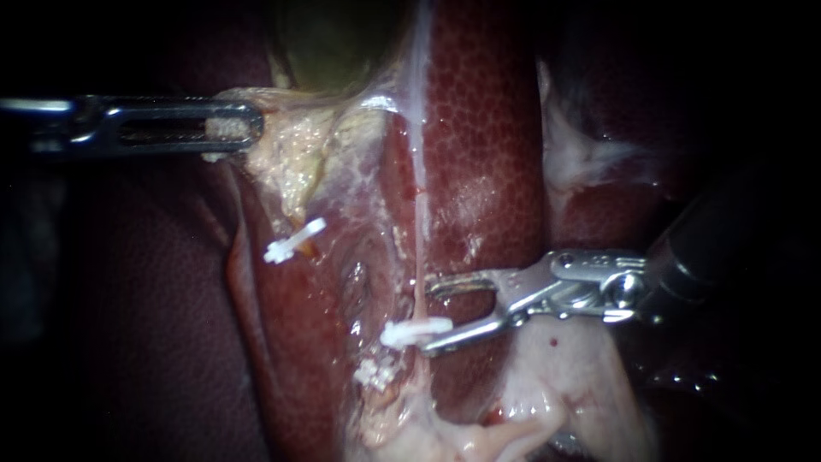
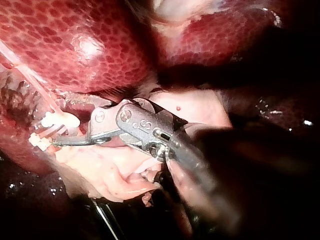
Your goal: Going back second clip right tube
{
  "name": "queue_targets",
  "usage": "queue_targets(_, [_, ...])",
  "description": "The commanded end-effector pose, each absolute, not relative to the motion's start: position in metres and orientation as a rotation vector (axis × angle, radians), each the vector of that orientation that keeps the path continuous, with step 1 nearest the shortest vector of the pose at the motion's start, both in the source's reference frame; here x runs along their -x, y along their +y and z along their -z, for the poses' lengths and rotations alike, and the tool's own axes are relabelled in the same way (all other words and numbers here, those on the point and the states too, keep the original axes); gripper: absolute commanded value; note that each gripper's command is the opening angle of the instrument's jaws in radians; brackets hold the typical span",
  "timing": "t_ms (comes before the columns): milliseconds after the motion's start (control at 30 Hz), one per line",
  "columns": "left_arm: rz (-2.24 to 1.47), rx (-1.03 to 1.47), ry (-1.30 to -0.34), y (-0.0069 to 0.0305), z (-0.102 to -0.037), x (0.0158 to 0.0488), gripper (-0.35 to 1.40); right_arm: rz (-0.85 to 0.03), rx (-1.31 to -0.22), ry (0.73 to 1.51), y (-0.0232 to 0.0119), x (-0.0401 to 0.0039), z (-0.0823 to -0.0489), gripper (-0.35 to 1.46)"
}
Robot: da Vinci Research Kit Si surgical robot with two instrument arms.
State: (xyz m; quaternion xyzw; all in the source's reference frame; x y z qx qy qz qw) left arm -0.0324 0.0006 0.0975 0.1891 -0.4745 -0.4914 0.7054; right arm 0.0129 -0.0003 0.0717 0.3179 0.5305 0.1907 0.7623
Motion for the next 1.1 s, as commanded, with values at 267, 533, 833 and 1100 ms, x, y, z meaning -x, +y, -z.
queue_targets(267, [1.092,-0.420,-1.055,0.0005,-0.0975,0.0324,-0.35,-0.383,-0.628,1.167,0.0029,-0.0097,-0.0663,0.60])
queue_targets(533, [1.092,-0.420,-1.055,0.0005,-0.0977,0.0324,-0.35,-0.328,-0.601,1.214,0.0046,-0.0085,-0.0606,0.60])
queue_targets(833, [1.091,-0.414,-1.056,0.0003,-0.0986,0.0328,-0.35,-0.316,-0.594,1.230,0.0052,-0.0077,-0.0592,0.60])
queue_targets(1100, [1.068,-0.413,-1.036,-0.0015,-0.1022,0.0355,-0.35,-0.315,-0.594,1.231,0.0051,-0.0076,-0.0592,0.60])
